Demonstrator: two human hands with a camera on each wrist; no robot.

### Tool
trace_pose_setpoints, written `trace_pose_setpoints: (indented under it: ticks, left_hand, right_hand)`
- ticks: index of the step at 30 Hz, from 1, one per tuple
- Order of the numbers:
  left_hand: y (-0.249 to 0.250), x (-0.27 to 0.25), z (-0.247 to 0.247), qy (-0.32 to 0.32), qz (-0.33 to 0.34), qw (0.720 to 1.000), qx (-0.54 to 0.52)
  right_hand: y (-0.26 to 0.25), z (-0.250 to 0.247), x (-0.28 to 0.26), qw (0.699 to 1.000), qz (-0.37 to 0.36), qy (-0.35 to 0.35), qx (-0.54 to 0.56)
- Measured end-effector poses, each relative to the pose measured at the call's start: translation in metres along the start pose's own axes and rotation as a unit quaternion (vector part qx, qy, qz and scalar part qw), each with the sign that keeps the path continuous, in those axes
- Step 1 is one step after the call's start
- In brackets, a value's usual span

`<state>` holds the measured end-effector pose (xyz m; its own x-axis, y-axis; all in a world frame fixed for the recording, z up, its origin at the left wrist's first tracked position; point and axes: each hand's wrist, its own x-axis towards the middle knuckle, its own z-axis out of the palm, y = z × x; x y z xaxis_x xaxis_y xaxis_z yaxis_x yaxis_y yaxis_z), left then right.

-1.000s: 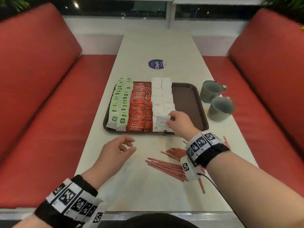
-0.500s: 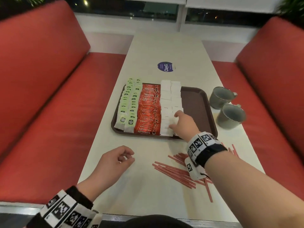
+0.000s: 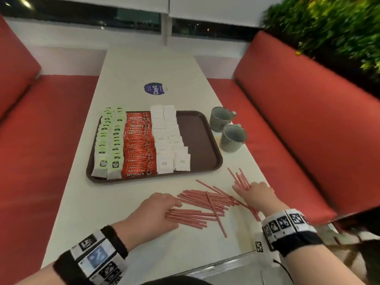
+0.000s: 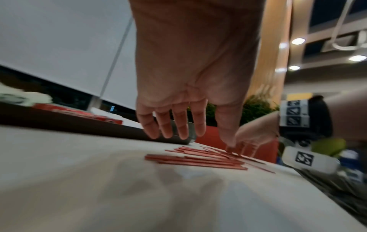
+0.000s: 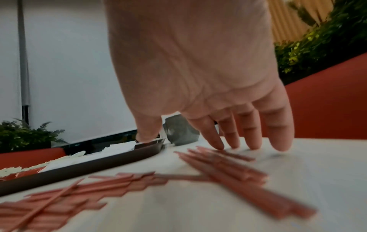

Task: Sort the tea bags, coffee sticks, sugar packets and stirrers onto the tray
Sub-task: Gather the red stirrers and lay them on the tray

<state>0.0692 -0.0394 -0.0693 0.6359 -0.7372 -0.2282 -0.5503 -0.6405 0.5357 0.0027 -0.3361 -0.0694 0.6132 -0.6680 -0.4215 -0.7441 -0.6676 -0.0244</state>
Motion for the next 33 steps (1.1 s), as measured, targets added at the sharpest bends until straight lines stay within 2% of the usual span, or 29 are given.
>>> trace_pose_setpoints:
  ticks: [2, 4, 8, 11, 15, 21, 26, 33]
  left_hand:
    - [0.005, 0.012, 0.008, -0.060, 0.023, 0.991, 0.118]
    - [0.007, 0.021, 0.015, -0.079, 0.034, 0.981, 0.174]
    - [0.004, 0.032, 0.025, -0.042, 0.075, 0.982, 0.166]
    - [0.003, 0.037, 0.029, -0.020, 0.104, 0.983, 0.148]
    - [0.003, 0.038, 0.031, -0.001, 0.109, 0.985, 0.132]
    - [0.009, 0.031, 0.035, 0.033, 0.088, 0.990, 0.105]
    - [0.011, 0.033, 0.038, 0.041, 0.045, 0.992, 0.112]
    - [0.014, 0.030, 0.044, 0.085, 0.026, 0.994, 0.063]
  right_hand:
    - [-0.013, 0.007, -0.007, 1.000, -0.030, 0.007, 0.008]
    - [-0.027, 0.010, -0.018, 0.997, -0.066, 0.008, 0.024]
    - [-0.044, 0.026, -0.043, 0.988, -0.152, 0.009, 0.010]
    - [-0.049, 0.038, -0.056, 0.976, -0.211, 0.044, -0.021]
    - [-0.048, 0.035, -0.052, 0.963, -0.261, 0.059, -0.022]
    - [-0.053, 0.025, -0.038, 0.948, -0.309, 0.016, -0.070]
    - [-0.059, 0.013, -0.029, 0.943, -0.323, -0.044, -0.066]
    - [-0.069, 0.020, -0.027, 0.934, -0.346, -0.011, -0.085]
